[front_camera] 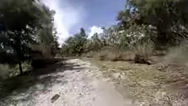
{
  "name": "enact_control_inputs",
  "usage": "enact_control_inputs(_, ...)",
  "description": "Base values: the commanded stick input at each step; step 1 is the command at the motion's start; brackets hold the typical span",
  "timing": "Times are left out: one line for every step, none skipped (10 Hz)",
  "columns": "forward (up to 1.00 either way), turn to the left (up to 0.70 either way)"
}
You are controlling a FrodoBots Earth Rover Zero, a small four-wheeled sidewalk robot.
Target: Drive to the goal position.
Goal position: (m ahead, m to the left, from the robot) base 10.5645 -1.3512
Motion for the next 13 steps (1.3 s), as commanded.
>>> enact_control_inputs(0.84, 0.17)
enact_control_inputs(0.84, 0.0)
enact_control_inputs(0.84, 0.0)
enact_control_inputs(0.84, 0.0)
enact_control_inputs(0.84, 0.0)
enact_control_inputs(0.84, 0.0)
enact_control_inputs(0.84, 0.0)
enact_control_inputs(0.84, 0.0)
enact_control_inputs(0.84, 0.0)
enact_control_inputs(0.84, 0.04)
enact_control_inputs(0.84, 0.3)
enact_control_inputs(0.84, 0.31)
enact_control_inputs(0.84, 0.04)
